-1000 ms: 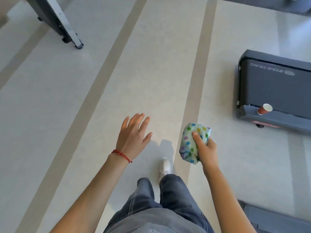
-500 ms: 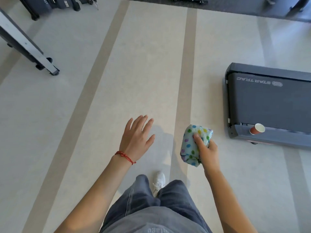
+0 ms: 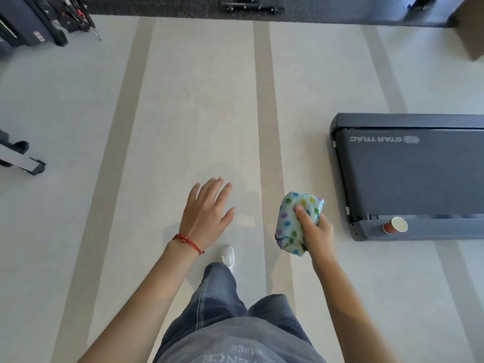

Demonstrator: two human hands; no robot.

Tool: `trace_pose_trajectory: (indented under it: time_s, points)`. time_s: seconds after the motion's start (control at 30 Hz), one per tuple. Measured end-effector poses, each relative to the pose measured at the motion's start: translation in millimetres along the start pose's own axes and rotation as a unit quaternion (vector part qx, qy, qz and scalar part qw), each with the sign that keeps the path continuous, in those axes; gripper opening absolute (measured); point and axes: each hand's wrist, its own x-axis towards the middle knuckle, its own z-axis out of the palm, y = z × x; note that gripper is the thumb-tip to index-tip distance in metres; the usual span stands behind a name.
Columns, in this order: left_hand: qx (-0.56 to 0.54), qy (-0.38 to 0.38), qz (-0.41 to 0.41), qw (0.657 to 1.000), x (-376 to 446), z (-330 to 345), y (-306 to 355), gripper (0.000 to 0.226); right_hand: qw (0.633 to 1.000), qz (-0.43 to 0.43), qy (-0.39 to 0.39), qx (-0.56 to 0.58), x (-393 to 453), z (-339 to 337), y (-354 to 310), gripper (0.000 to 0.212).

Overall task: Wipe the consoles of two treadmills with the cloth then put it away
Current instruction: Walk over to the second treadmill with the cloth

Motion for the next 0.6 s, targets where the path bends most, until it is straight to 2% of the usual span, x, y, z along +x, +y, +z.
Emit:
trace_pose_trajectory:
  time_s: [0.27,0.6]
  points:
    - [-0.008,-0.016,0.058,0.998,126.2,13.0,-34.0,0.05,0.999,-0.011,0.043,0.028,85.0,34.0,-66.2,0.009]
    - [-0.014,-0.03,0.125,0.992,292.6,63.9,-6.1,0.049,0.994,-0.009,0.091,0.054,217.5,2.5,-129.4,0.006]
